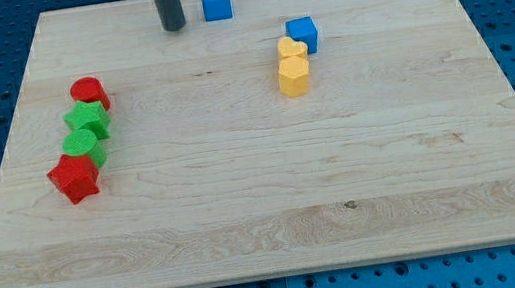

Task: Push your arm to the left of the blue triangle

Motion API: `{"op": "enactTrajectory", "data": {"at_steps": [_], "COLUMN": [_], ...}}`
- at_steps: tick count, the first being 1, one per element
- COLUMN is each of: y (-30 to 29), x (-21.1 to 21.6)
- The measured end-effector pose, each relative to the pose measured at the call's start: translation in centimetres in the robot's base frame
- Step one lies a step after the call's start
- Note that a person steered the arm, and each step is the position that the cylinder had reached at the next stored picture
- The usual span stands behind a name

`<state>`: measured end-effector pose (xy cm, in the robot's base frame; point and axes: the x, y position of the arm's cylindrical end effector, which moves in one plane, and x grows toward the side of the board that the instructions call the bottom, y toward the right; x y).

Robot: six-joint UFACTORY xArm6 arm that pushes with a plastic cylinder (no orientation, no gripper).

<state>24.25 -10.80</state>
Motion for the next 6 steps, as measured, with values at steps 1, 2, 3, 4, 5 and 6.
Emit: {"op": "enactTrajectory", "data": {"at_steps": [1, 2, 3, 4, 5, 6], "y": [-0.3, -0.3, -0.3, -0.3, -0.3, 2.1], "x": [-1.2, -1.3, -2.1, -2.9, -2.9, -2.9]}}
